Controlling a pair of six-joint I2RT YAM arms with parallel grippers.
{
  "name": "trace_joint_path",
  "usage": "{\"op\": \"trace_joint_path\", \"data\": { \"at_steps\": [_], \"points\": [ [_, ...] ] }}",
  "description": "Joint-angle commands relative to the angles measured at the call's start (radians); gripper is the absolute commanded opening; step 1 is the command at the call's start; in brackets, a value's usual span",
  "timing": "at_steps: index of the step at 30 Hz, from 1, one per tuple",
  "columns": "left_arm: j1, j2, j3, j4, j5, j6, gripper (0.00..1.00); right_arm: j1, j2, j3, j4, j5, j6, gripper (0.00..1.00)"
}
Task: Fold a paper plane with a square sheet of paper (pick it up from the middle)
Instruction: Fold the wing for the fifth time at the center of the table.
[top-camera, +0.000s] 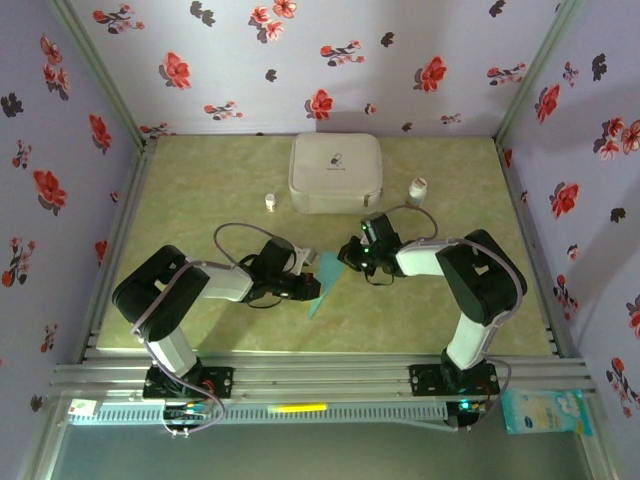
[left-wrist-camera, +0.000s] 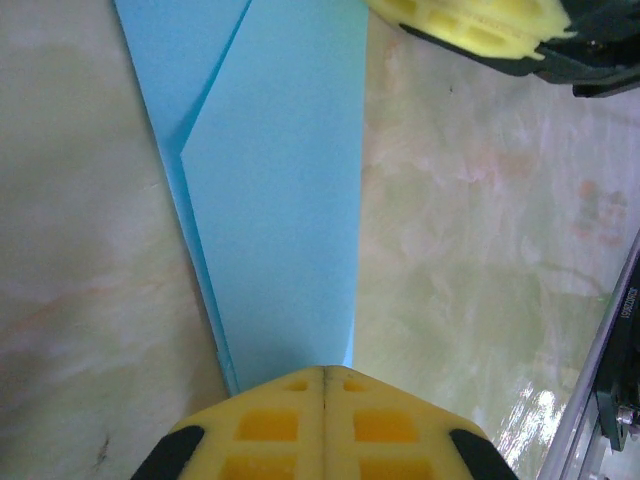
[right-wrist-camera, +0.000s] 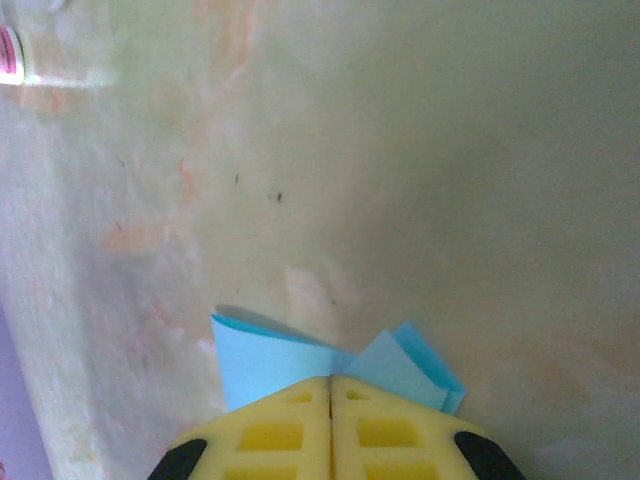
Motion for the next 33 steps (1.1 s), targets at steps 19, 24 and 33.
{"op": "trace_joint_path", "data": {
  "at_steps": [19, 24, 33],
  "points": [
    [-0.009, 0.028, -0.077, -0.176, -0.018, -0.036, 0.0, -0.009, -0.163, -0.032, -0.035, 0.037, -0.043, 0.12],
    [-0.009, 0.018, -0.067, -0.198, -0.017, -0.036, 0.0, 0.081, -0.103, -0.005, -0.042, 0.018, -0.045, 0.09],
    [-0.011, -0.033, -0.031, -0.249, -0.004, -0.04, 0.0, 0.087, -0.009, -0.059, -0.059, 0.128, 0.018, 0.01]
  ]
}}
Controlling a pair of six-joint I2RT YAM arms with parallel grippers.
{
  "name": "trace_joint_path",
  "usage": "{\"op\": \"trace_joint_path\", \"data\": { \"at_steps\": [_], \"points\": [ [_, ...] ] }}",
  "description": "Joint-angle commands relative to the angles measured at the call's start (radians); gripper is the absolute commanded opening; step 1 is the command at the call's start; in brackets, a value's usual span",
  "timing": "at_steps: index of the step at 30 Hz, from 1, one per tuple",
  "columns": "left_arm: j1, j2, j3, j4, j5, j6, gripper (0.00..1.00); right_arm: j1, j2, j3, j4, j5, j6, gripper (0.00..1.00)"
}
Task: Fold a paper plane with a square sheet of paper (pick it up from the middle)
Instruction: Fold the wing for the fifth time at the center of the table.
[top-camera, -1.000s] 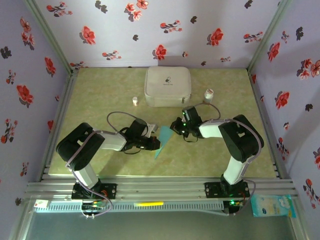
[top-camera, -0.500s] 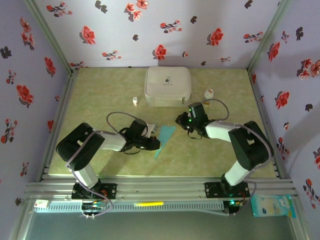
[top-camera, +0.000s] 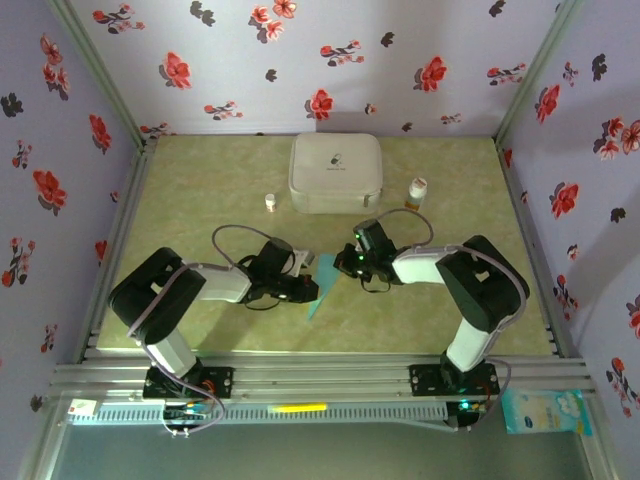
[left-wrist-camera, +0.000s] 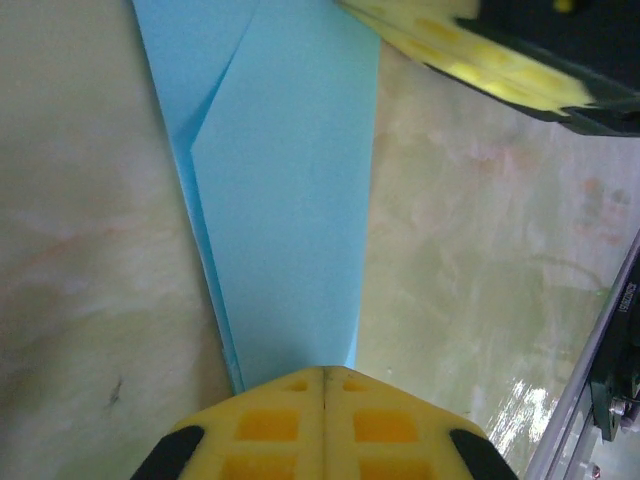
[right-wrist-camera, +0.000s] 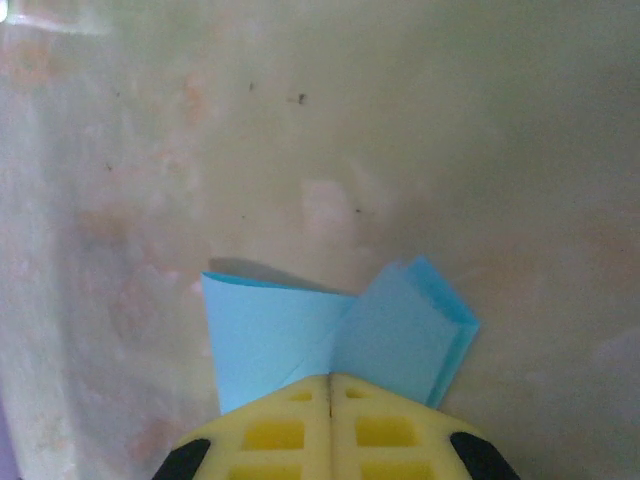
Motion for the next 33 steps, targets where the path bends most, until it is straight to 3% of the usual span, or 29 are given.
{"op": "trace_joint_path", "data": {
  "at_steps": [1, 10, 18, 24, 33],
  "points": [
    [-0.011, -0.018, -0.024, -0.195, -0.008, -0.019, 0.0, -0.005, 0.029, -0.042, -0.032, 0.074, 0.026, 0.01],
    [-0.023, -0.183, 0.081, -0.256, -0.058, -0.134, 0.0, -0.005, 0.044, -0.056, -0.014, 0.054, 0.026, 0.0],
    [-0.026, -0.06, 0.181, -0.153, 0.019, -0.249, 0.0, -0.007, 0.059, -0.044, -0.032, 0.042, 0.022, 0.01],
    [-0.043, 0.054, 0.259, -0.187, 0.023, -0.23, 0.0, -0.009, 0.05, -0.039, -0.058, 0.031, 0.005, 0.02],
    [-0.054, 0.138, 0.198, -0.203, 0.006, -0.186, 0.0, -0.022, 0.059, -0.047, -0.055, 0.006, -0.008, 0.02]
  ]
}}
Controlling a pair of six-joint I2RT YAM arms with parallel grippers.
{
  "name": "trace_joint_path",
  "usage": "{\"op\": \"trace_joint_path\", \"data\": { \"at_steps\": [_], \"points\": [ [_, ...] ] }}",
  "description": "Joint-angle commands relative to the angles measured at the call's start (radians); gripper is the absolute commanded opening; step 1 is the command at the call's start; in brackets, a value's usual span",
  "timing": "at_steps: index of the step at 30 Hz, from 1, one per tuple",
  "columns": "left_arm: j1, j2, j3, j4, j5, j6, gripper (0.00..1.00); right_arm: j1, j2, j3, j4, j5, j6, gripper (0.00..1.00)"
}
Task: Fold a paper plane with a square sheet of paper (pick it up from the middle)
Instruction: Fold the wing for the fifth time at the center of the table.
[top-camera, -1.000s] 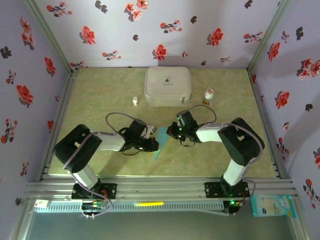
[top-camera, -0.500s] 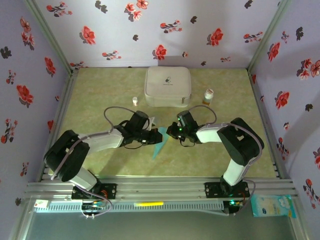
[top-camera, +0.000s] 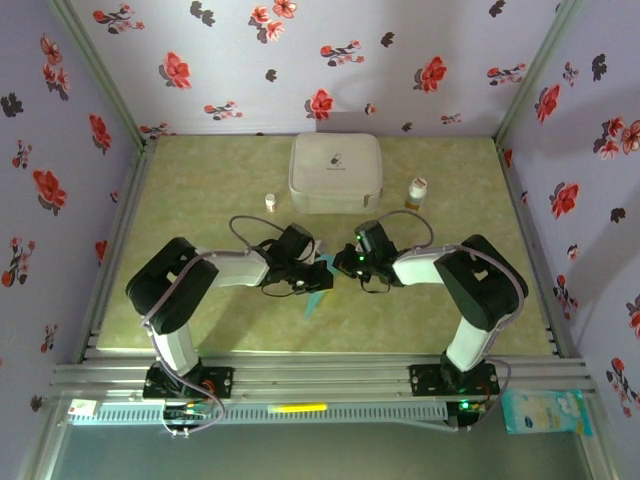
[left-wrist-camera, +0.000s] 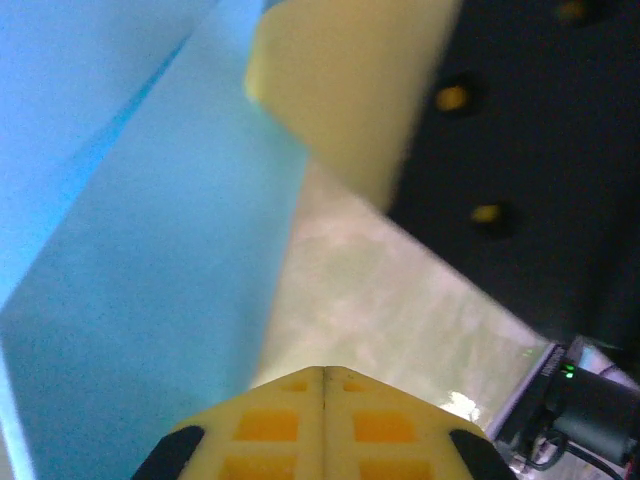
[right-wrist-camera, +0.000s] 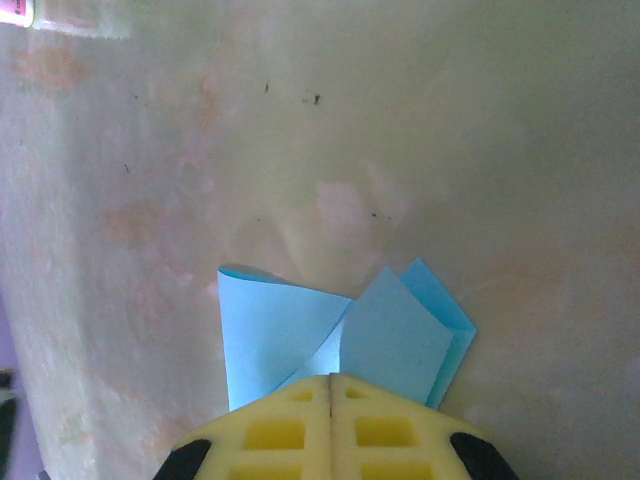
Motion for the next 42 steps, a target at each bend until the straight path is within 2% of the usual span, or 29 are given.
{"op": "trace_joint_path", "data": {
  "at_steps": [1, 6, 16, 31, 42],
  "points": [
    [-0.016, 0.021, -0.05, -0.028, -0.001, 0.028, 0.0, -0.013, 0.045, -0.029, -0.121, 0.035, -0.021, 0.02],
    [-0.024, 0.002, -0.142, -0.017, -0.005, 0.017, 0.0, -0.018, 0.046, -0.035, -0.154, 0.045, -0.044, 0.01],
    [-0.025, -0.115, -0.231, -0.061, -0.014, 0.028, 0.01, -0.023, 0.036, -0.028, -0.191, 0.065, -0.06, 0.01],
    [-0.037, -0.293, -0.482, -0.032, 0.006, 0.006, 0.01, -0.023, 0.013, -0.036, -0.207, 0.071, -0.062, 0.02],
    [-0.039, -0.479, -0.478, -0.17, -0.023, 0.043, 0.02, -0.023, 0.01, -0.034, -0.205, 0.076, -0.058, 0.02]
  ]
}}
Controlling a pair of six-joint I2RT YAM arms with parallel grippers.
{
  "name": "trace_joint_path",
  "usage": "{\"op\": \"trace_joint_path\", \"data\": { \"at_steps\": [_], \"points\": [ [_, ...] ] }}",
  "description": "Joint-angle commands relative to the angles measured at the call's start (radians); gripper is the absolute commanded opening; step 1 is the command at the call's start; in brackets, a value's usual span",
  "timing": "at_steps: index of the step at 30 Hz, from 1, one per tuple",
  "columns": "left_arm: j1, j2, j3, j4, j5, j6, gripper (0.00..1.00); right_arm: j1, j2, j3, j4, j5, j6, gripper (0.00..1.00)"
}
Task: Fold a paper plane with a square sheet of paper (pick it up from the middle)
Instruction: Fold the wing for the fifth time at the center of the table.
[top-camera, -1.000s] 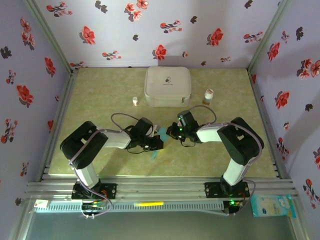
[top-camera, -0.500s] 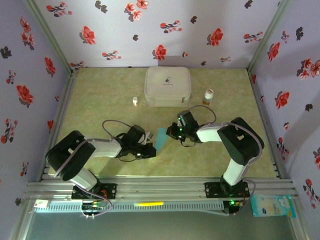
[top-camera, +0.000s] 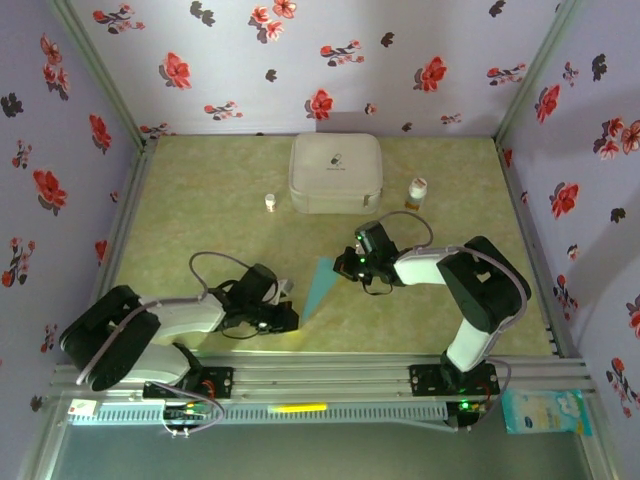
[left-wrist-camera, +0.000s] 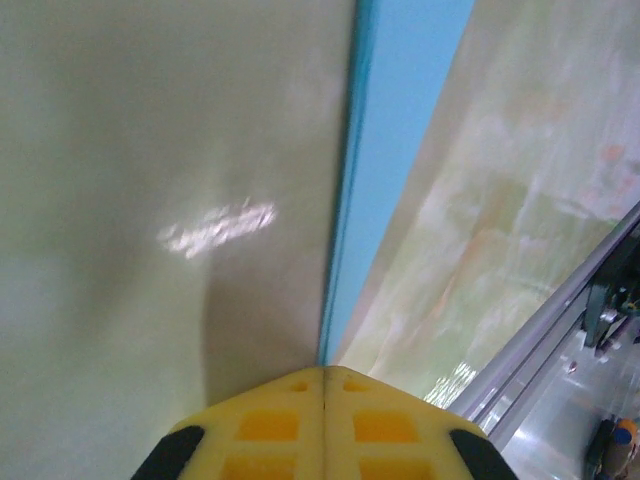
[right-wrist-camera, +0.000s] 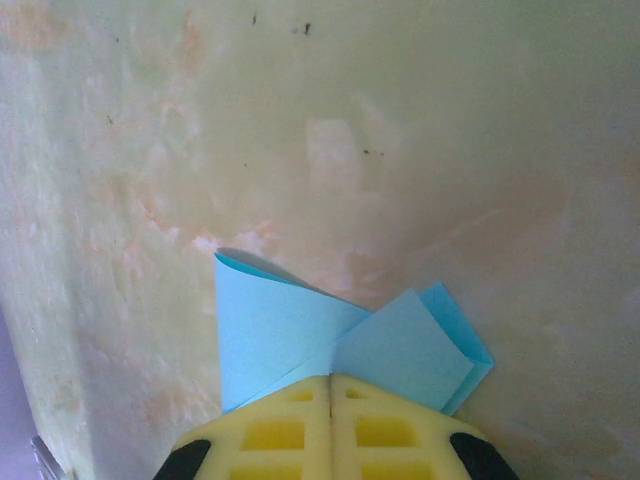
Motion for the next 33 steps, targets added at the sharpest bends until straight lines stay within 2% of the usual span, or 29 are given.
{"op": "trace_joint_path", "data": {
  "at_steps": [1, 6, 9, 13, 21, 28, 33],
  "points": [
    [-0.012, -0.055, 0.0, -0.161, -0.019, 0.051, 0.01, -0.02, 0.031, -0.03, -0.141, 0.116, -0.022, 0.02],
    [-0.014, -0.218, 0.056, -0.225, -0.126, 0.091, 0.01, -0.018, 0.029, -0.009, -0.17, 0.122, -0.035, 0.03],
    [0.004, -0.236, 0.103, -0.187, -0.192, 0.103, 0.05, -0.017, 0.027, 0.008, -0.213, 0.143, -0.06, 0.03],
    [0.039, -0.088, 0.237, -0.13, -0.126, 0.146, 0.11, -0.017, 0.033, 0.018, -0.192, 0.116, -0.056, 0.03],
    [0.05, 0.234, 0.458, -0.114, -0.058, 0.277, 0.06, -0.015, 0.04, 0.044, -0.223, 0.11, -0.073, 0.03],
    [0.051, 0.404, 0.474, -0.055, -0.029, 0.235, 0.02, -0.015, 0.041, 0.048, -0.212, 0.098, -0.067, 0.04],
    [0.052, 0.435, 0.366, 0.037, -0.034, 0.169, 0.0, -0.015, 0.034, 0.057, -0.204, 0.095, -0.07, 0.05]
  ]
}}
